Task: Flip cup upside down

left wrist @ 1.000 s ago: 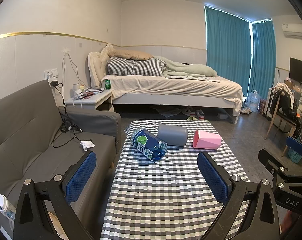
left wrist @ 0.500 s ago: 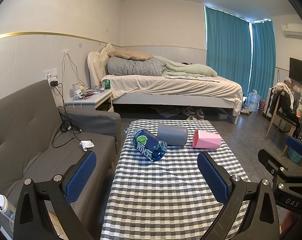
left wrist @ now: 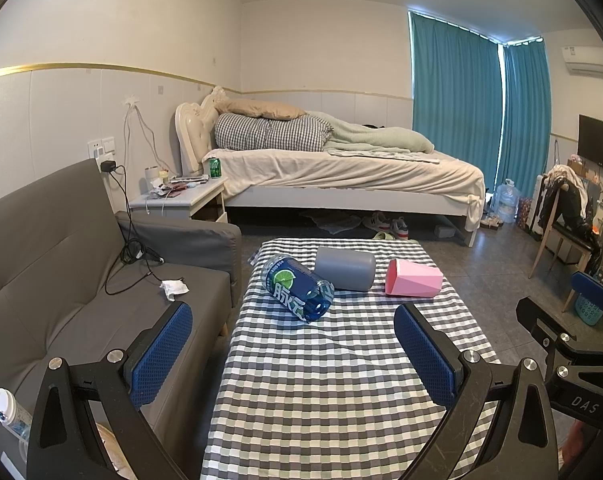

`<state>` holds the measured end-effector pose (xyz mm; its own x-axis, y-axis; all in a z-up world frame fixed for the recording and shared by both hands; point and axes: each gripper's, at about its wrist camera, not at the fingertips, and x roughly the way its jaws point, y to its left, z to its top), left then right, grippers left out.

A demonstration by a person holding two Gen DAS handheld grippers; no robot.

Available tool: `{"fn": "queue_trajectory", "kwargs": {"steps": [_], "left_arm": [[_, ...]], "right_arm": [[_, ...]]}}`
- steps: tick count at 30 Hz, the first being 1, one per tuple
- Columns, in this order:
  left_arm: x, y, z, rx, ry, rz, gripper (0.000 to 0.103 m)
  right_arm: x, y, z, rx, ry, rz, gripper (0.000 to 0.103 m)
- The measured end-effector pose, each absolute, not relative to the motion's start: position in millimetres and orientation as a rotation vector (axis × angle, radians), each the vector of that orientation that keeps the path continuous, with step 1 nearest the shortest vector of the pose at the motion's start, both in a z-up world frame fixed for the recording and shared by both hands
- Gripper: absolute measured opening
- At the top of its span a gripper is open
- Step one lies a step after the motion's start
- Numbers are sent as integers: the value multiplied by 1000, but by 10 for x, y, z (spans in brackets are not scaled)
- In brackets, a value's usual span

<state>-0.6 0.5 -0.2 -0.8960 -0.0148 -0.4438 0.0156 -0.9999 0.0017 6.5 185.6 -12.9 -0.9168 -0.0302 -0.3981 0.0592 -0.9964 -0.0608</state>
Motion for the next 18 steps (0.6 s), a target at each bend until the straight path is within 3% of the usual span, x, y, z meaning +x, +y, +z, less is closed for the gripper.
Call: {"fn": "queue_trajectory", "kwargs": {"steps": [11,18], "left_arm": [[-219,4,-61,825,51,-3003,103],[-627,24,-252,922,5,-2906,103]], "right_arm": [[-42,1818,-114,683,155,-2990,103],[-671,2056,-223,865,118,-2881,103]]}}
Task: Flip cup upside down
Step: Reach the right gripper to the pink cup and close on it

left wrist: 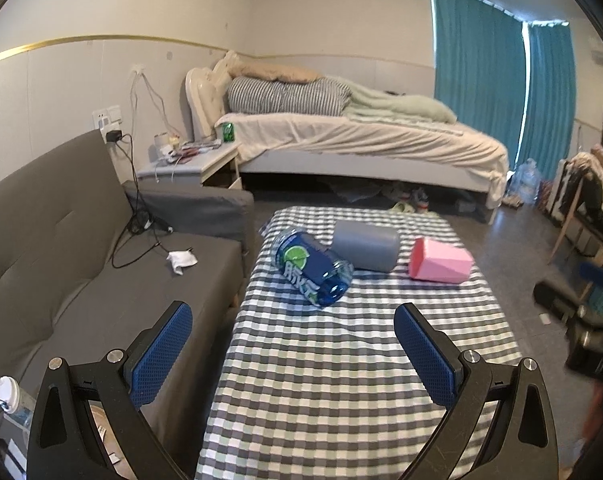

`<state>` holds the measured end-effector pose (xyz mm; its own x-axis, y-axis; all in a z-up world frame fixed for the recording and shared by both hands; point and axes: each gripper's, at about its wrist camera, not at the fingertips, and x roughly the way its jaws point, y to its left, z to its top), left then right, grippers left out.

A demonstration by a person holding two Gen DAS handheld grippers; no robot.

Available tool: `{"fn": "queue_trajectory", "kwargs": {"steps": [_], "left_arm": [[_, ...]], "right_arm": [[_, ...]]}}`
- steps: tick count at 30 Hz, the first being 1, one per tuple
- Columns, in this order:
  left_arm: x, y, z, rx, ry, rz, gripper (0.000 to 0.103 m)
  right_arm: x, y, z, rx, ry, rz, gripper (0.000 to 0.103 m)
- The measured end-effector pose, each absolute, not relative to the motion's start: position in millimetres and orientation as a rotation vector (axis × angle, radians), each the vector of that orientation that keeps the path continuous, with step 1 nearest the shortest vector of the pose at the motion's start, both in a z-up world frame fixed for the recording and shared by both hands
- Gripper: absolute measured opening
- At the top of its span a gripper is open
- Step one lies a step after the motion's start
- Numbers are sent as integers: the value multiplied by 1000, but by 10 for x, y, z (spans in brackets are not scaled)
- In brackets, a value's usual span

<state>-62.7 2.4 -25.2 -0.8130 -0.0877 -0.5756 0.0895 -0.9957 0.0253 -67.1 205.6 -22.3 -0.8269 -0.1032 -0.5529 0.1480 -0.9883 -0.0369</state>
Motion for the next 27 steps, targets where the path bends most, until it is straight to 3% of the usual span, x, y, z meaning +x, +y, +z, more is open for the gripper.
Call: {"fn": "queue_trajectory", "kwargs": {"steps": [10,27], "left_arm": [[-1272,17,-675,1039,40,-2834,103],[-1662,-54,-1128,1135,40,-2841,103]], "right_arm": [[-1790,2098,-688,959,539,-2634,103],[-2874,1659,-1574,1120,958,-2363,97]]}}
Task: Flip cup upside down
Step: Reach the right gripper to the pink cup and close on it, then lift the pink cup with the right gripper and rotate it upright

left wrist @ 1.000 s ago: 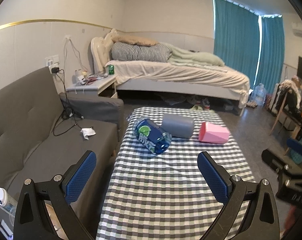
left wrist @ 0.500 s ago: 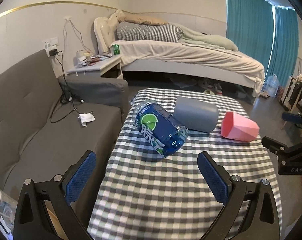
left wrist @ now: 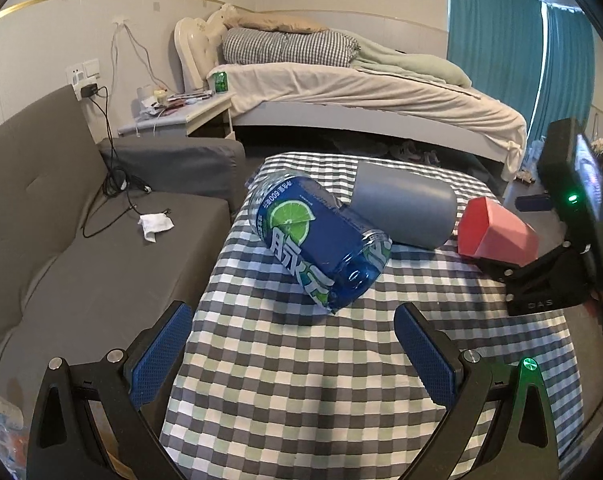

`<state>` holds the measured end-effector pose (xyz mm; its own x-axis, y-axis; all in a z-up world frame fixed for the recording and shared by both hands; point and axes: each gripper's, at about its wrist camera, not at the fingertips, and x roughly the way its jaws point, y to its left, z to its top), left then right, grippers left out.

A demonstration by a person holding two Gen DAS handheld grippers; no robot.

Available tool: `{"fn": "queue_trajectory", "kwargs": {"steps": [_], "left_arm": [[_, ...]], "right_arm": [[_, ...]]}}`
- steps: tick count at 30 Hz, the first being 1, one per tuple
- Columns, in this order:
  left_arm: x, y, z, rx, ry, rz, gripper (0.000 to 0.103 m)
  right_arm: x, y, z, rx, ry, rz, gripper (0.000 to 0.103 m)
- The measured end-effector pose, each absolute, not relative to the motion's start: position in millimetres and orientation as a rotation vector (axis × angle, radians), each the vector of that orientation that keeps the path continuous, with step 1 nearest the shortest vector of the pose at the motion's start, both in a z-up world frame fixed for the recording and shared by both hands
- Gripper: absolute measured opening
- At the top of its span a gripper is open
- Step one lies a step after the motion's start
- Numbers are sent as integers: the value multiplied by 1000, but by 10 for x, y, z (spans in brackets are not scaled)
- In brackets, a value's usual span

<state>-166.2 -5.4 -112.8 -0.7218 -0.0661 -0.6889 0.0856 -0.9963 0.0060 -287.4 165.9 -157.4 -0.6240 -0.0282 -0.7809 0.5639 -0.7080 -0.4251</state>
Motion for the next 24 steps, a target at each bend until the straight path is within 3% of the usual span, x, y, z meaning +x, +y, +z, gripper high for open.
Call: {"fn": "queue_trajectory", "kwargs": {"steps": [3,6,7,11,24], "left_arm": [[-1657,-74,-1127,1124,29,-2845,103],[-1651,-108,-1116,1124,52,-2850,103],[-1641,-119,-1104,1127,63,-2848,103],[-1577,-150,-1027,1122,98,-2849,103],[-1013,-198,-430,1021,135,-2891,103]], "right_arm": [[-2927,1552,-1693,1131,1067,-2318,96],[-2967,1505,-1734,1164,1107,-2321,86],[-2981,1495,-1724,1175,1119,-2335,77],[-2951,1520,-1641,1217,1110,-2362,74],[-1985,1785,-772,1314,548,-2472,66]]}}
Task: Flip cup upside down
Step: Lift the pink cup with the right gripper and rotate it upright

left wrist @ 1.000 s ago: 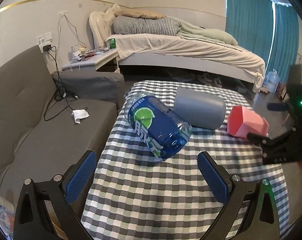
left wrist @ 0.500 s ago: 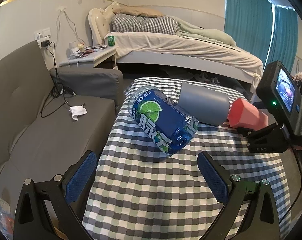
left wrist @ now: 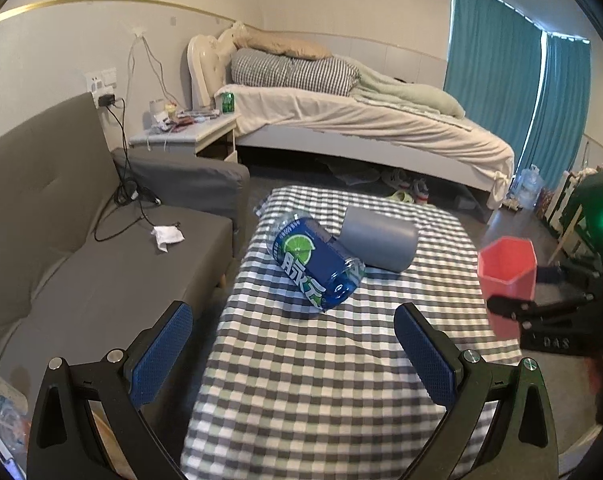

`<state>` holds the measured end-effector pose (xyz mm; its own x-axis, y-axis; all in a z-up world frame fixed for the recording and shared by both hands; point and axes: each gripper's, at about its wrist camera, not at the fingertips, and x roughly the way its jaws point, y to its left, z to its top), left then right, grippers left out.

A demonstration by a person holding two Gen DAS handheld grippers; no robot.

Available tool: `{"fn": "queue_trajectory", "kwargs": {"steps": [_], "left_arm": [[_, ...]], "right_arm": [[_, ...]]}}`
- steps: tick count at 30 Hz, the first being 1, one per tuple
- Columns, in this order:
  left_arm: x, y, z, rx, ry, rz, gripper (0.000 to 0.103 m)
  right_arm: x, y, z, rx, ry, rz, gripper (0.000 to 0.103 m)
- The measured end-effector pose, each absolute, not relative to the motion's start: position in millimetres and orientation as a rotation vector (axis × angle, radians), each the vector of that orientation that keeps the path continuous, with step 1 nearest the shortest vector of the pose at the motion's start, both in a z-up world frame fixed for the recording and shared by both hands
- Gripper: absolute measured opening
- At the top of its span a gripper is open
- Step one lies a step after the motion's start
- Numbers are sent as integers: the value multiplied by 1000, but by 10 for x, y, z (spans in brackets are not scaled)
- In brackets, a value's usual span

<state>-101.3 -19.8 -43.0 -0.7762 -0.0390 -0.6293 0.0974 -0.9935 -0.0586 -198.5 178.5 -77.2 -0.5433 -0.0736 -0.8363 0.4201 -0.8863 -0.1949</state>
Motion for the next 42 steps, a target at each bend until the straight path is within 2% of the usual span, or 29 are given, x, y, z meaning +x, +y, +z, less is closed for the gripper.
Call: {"fn": "queue_trajectory", "kwargs": {"steps": [11,16,21,32,37,41,42], "left_arm": [[-359,-350,-137,949,116,-2910,103],[-274,-452,-206,964,101,-2894,103],[-263,-574,-366,996,109,-2861,103],[-439,-570,-791,1101,95,-2797,103],[-498,-396,-861,1116,40,-2803,103],[-503,-240,-871,1127,4,-2808,103],[-494,-208,-860,1129,-1,-2810,103]], "right_arm": [[-888,1592,-467,1453,145,-2479,66],[-552,1454,-760,1579,-102,-2424,66],[-518,1365,-1073,1637,-218,-2432,65],[-844,1487,-1301,1560,-287,-2522,64],[-877,1454,-1317,1458,-194,-2542,64],[-803,1489,-1145,1322,-123,-2591,84],[-751,1515,-1061,1267,-98,-2617,85]]}}
